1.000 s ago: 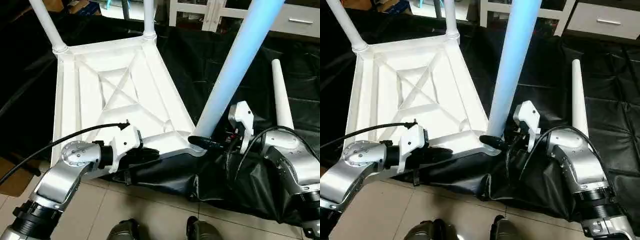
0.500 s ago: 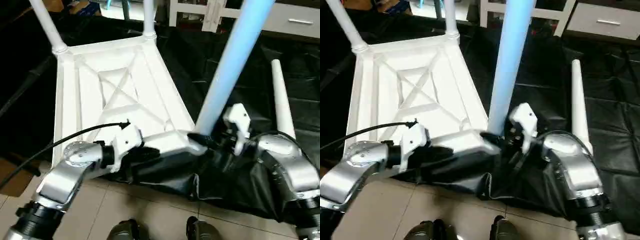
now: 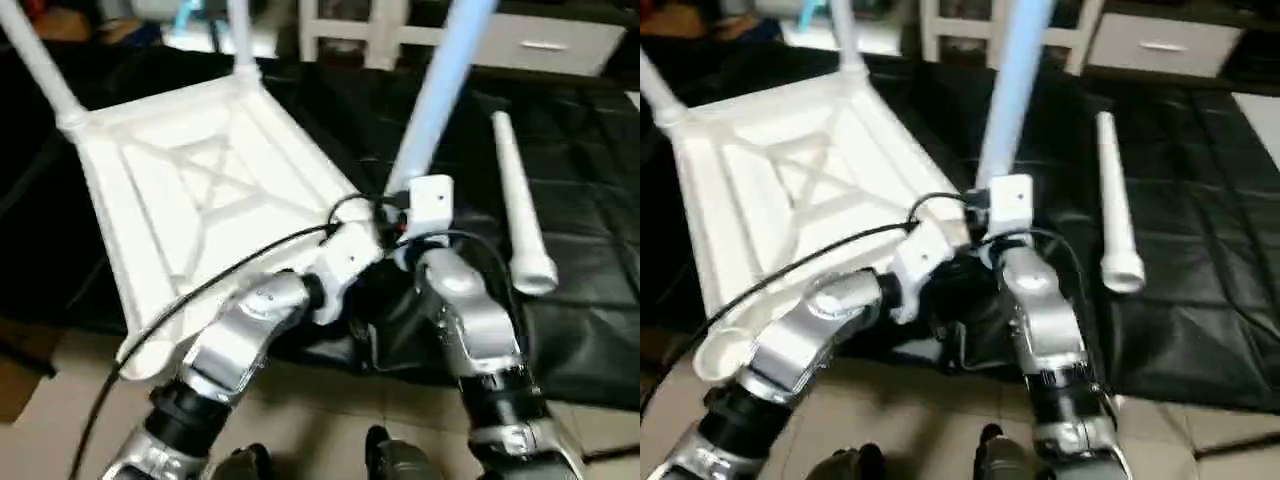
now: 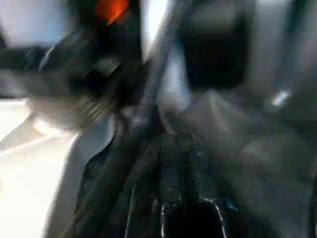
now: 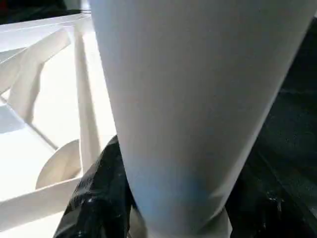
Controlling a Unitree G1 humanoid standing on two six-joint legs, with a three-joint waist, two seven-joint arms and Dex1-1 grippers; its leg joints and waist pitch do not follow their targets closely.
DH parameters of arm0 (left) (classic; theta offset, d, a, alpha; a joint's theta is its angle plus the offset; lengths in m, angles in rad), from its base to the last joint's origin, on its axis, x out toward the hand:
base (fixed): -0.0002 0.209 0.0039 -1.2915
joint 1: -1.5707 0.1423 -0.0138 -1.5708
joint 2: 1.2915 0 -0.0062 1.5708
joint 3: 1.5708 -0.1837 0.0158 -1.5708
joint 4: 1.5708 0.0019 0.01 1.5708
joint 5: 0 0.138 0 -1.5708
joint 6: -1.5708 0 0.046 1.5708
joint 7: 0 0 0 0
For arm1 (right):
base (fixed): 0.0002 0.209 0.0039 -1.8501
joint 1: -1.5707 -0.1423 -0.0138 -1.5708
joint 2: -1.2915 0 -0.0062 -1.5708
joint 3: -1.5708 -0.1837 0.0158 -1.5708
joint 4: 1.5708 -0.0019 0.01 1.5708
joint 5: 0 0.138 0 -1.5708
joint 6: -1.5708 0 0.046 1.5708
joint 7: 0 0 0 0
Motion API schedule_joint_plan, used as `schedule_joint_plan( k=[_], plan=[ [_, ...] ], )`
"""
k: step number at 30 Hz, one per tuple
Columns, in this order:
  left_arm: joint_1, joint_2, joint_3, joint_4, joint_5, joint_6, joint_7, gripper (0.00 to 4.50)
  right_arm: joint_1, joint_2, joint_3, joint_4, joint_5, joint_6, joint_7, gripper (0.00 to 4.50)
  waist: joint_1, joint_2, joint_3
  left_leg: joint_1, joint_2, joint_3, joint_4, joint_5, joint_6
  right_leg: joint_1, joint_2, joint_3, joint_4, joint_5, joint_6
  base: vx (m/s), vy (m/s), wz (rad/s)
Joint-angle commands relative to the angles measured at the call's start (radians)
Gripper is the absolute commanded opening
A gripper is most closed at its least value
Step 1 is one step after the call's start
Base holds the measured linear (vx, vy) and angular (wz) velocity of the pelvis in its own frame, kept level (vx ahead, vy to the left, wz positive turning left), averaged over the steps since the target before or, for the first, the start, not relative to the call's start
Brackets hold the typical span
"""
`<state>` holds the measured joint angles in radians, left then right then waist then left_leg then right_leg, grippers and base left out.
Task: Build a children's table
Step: Rotate leg to tighten
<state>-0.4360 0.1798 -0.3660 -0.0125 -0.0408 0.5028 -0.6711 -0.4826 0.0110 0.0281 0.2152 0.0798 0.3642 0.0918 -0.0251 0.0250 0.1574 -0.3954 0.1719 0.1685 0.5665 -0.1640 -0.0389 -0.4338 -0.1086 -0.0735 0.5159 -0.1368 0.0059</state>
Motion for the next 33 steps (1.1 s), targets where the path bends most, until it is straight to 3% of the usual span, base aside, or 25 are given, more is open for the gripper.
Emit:
schedule_joint_plan(
  k=[1, 2, 3, 4, 5, 6, 7, 8, 9, 10, 14, 17, 18, 19, 21, 24, 28, 31, 33],
  plan=[
    [0.003, 0.024, 0.018, 0.007, 0.017, -0.010, -0.012, 0.00, 0.043, -0.019, 0.021, 0.005, 0.061, 0.038, 0.115, 1.97, -0.002, 0.010, -0.051, 0.028, 0.033, -0.037, -0.101, -0.627, -0.049, 0.041, -0.029, 0.010, -0.067, -0.596, -0.024, 0.000, 0.000, 0.00],
    [0.006, 0.037, 0.022, 0.009, 0.018, -0.019, -0.021, 0.00, 0.046, -0.037, 0.030, -0.017, 0.073, 0.034, 0.159, 1.97, -0.002, 0.010, -0.051, 0.028, 0.033, -0.037, -0.101, -0.627, -0.049, 0.041, -0.029, 0.010, -0.067, -0.596, -0.024, 0.000, 0.000, 0.00],
    [0.013, 0.064, 0.034, 0.014, 0.021, -0.027, -0.031, 0.00, 0.051, -0.087, 0.050, -0.056, 0.069, 0.012, 0.227, 2.32, 0.005, 0.008, -0.055, 0.036, 0.033, -0.028, -0.096, -0.584, -0.038, 0.035, -0.029, 0.019, -0.069, -0.554, -0.040, 0.000, 0.000, 0.00],
    [0.017, 0.079, 0.040, 0.015, 0.024, -0.029, -0.033, 0.00, 0.054, -0.118, 0.060, -0.076, 0.061, -0.003, 0.257, 2.53, 0.007, 0.008, -0.056, 0.029, 0.035, -0.026, -0.097, -0.538, -0.029, 0.038, -0.030, 0.024, -0.059, -0.503, -0.065, 0.000, 0.000, 0.00],
    [0.022, 0.096, 0.044, 0.014, 0.023, -0.042, -0.045, 0.00, 0.061, -0.146, 0.058, -0.100, 0.076, -0.001, 0.298, 2.67, 0.009, 0.006, -0.058, 0.027, 0.036, -0.024, -0.097, -0.515, -0.023, 0.042, -0.028, 0.027, -0.055, -0.473, -0.075, 0.000, 0.000, 0.00],
    [0.024, 0.109, 0.044, 0.013, 0.021, -0.053, -0.052, 0.00, 0.063, -0.166, 0.057, -0.112, 0.089, -0.002, 0.327, 2.69, 0.008, 0.007, -0.061, 0.021, 0.038, -0.019, -0.096, -0.468, -0.013, 0.043, -0.029, 0.033, -0.044, -0.413, -0.108, 0.000, 0.000, 0.00],
    [0.031, 0.128, 0.047, 0.001, 0.004, -0.074, -0.079, 0.00, 0.067, -0.194, 0.046, -0.127, 0.105, 0.004, 0.361, 2.69, 0.013, 0.011, -0.063, 0.023, 0.039, -0.016, -0.093, -0.439, -0.004, 0.043, -0.029, 0.037, -0.041, -0.366, -0.136, 0.000, 0.000, 0.00],
    [0.031, 0.128, 0.047, 0.001, 0.004, -0.074, -0.079, 0.00, 0.067, -0.194, 0.046, -0.127, 0.105, 0.004, 0.361, 2.75, 0.013, 0.011, -0.063, 0.023, 0.039, -0.016, -0.093, -0.439, -0.004, 0.043, -0.029, 0.037, -0.041, -0.366, -0.136, 0.000, 0.000, 0.00],
    [0.049, 0.162, 0.066, -0.034, -0.042, -0.105, -0.139, 0.00, 0.077, -0.258, 0.024, -0.159, 0.127, 0.013, 0.427, 2.87, 0.015, 0.010, -0.064, 0.024, 0.039, -0.008, -0.087, -0.409, 0.009, 0.042, -0.028, 0.041, -0.032, -0.321, -0.177, 0.053, -0.016, 0.05],
    [0.055, 0.176, 0.074, -0.045, -0.054, -0.119, -0.158, 0.00, 0.080, -0.278, 0.011, -0.169, 0.135, 0.018, 0.446, 3.00, 0.020, 0.011, -0.068, 0.028, 0.041, -0.003, -0.083, -0.376, 0.019, 0.042, -0.030, 0.046, -0.027, -0.288, -0.196, 0.053, -0.016, 0.05],
    [0.066, 0.218, 0.115, -0.068, -0.099, -0.140, -0.210, 0.00, 0.095, -0.352, -0.028, -0.205, 0.174, 0.035, 0.521, 3.29, 0.030, 0.005, -0.073, 0.035, 0.038, 0.014, -0.070, -0.296, 0.061, 0.039, -0.024, 0.054, -0.018, -0.250, -0.224, 0.076, -0.033, 0.12],
    [0.064, 0.250, 0.143, -0.078, -0.133, -0.103, -0.250, 0.40, 0.104, -0.394, -0.055, -0.222, 0.208, 0.040, 0.568, 3.61, 0.038, 0.002, -0.083, 0.032, 0.038, 0.022, -0.059, -0.188, 0.094, 0.043, -0.020, 0.061, 0.004, -0.154, -0.259, 0.079, -0.028, 0.08],
    [0.065, 0.258, 0.144, -0.081, -0.137, -0.095, -0.260, 0.43, 0.107, -0.400, -0.058, -0.225, 0.216, 0.042, 0.579, 3.71, 0.041, 0.004, -0.088, 0.029, 0.037, 0.021, -0.056, -0.155, 0.106, 0.048, -0.019, 0.060, 0.012, -0.115, -0.269, 0.072, -0.009, 0.01],
    [0.064, 0.266, 0.142, -0.081, -0.139, -0.084, -0.265, 0.43, 0.110, -0.410, -0.058, -0.226, 0.217, 0.040, 0.587, 3.71, 0.044, 0.007, -0.094, 0.029, 0.037, 0.022, -0.048, -0.056, 0.148, 0.047, -0.012, 0.058, 0.028, 0.009, -0.297, 0.072, -0.009, 0.01],
    [0.064, 0.272, 0.134, -0.075, -0.132, -0.081, -0.263, 0.65, 0.115, -0.423, -0.054, -0.229, 0.218, 0.038, 0.599, 3.92, 0.047, 0.010, -0.097, 0.028, 0.035, 0.022, -0.041, 0.005, 0.180, 0.050, -0.013, 0.057, 0.036, 0.072, -0.321, 0.030, -0.001, 0.00],
    [0.066, 0.274, 0.107, -0.061, -0.109, -0.077, -0.251, 0.86, 0.126, -0.431, -0.044, -0.244, 0.226, 0.051, 0.616, 4.09, 0.051, 0.013, -0.093, 0.027, 0.037, 0.023, -0.041, -0.010, 0.196, 0.051, -0.015, 0.056, 0.032, 0.044, -0.327, 0.000, 0.000, 0.00],
    [0.070, 0.251, 0.092, -0.072, -0.114, -0.021, -0.225, 1.21, 0.135, -0.434, -0.034, -0.263, 0.239, 0.068, 0.629, 4.09, 0.058, 0.014, -0.081, 0.029, 0.042, 0.022, -0.051, -0.135, 0.136, 0.049, -0.019, 0.058, 0.016, -0.127, -0.300, 0.000, 0.000, 0.00],
    [0.061, 0.215, 0.088, -0.088, -0.132, 0.040, -0.199, 1.37, 0.136, -0.431, -0.026, -0.268, 0.235, 0.066, 0.625, 4.09, 0.057, 0.012, -0.071, 0.031, 0.041, 0.020, -0.059, -0.261, 0.068, 0.041, -0.020, 0.061, -0.002, -0.295, -0.245, 0.000, 0.000, 0.00],
    [0.054, 0.198, 0.078, -0.087, -0.129, 0.052, -0.189, 1.47, 0.140, -0.430, -0.019, -0.274, 0.229, 0.064, 0.625, 4.09, 0.057, 0.014, -0.069, 0.032, 0.041, 0.018, -0.061, -0.287, 0.050, 0.039, -0.020, 0.061, -0.006, -0.334, -0.228, 0.000, 0.000, 0.00]
  ],
)
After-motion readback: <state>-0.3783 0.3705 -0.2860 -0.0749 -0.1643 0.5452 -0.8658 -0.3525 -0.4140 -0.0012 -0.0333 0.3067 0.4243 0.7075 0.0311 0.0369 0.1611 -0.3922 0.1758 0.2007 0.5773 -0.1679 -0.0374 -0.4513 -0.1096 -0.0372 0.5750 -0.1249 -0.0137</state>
